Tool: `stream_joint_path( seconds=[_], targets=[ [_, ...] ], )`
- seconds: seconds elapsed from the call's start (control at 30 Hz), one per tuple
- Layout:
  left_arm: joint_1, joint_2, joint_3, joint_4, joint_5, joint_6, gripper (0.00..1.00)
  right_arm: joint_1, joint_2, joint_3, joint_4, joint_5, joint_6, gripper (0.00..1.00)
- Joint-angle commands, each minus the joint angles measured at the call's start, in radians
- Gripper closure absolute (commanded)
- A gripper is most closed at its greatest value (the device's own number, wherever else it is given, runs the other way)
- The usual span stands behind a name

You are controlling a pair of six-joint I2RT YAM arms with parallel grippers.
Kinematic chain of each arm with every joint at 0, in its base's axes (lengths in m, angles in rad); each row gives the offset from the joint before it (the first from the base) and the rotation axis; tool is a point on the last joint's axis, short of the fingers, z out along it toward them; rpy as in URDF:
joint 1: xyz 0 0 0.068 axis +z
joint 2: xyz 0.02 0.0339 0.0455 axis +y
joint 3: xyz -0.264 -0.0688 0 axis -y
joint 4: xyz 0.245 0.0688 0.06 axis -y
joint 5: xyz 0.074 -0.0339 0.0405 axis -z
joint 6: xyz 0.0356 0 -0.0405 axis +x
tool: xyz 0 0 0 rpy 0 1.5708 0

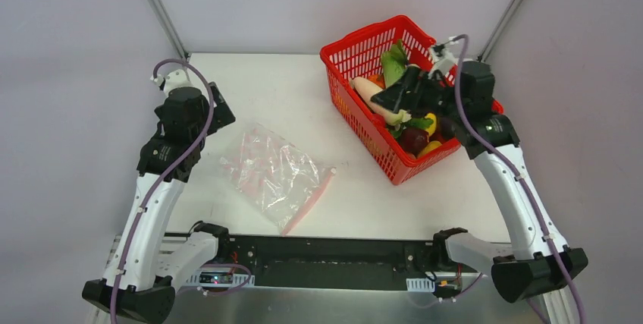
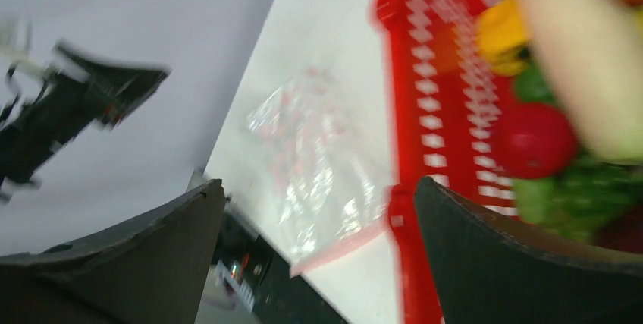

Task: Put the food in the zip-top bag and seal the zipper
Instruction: Adjust the bin at the center of the board.

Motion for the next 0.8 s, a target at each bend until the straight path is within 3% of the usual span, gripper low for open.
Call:
stream_joint_path(
  seconds=[0.0, 0.17, 0.3, 0.4, 0.5, 0.63, 0.77],
  targets=[
    [0.003, -0.051, -0.025, 0.039, -0.116, -0.122, 0.0, 0.242, 0.02, 0.126, -0.069, -0.03, -0.09, 0.02],
    [0.003, -0.177, -0.113, 0.085, -0.008, -0.154, 0.0, 0.456, 0.055, 0.106, -0.131, 0.061, -0.15, 0.02],
    [0.003, -0.293, -0.255, 0.267, 0.145, -0.138, 0.0, 0.563, 0.088, 0.033, -0.131, 0.2, -0.149, 0.02],
    [0.003, -0.316, -0.317, 0.35, 0.286, -0.123, 0.0, 0.586, 0.123, 0.029, -0.155, 0.271, -0.158, 0.02],
    [0.002, -0.275, -0.288, 0.233, 0.344, -0.12, 0.06, 0.59, 0.155, 0.033, -0.17, 0.339, -0.162, 0.02],
    [-0.028, -0.26, -0.37, 0.252, 0.431, -0.112, 0.08, 0.59, 0.174, 0.026, -0.177, 0.541, -0.143, 0.02],
    [-0.189, -0.217, -0.375, 0.201, 0.32, -0.05, 0.09, 0.589, 0.163, -0.017, -0.125, 0.701, -0.124, 0.02]
  ],
)
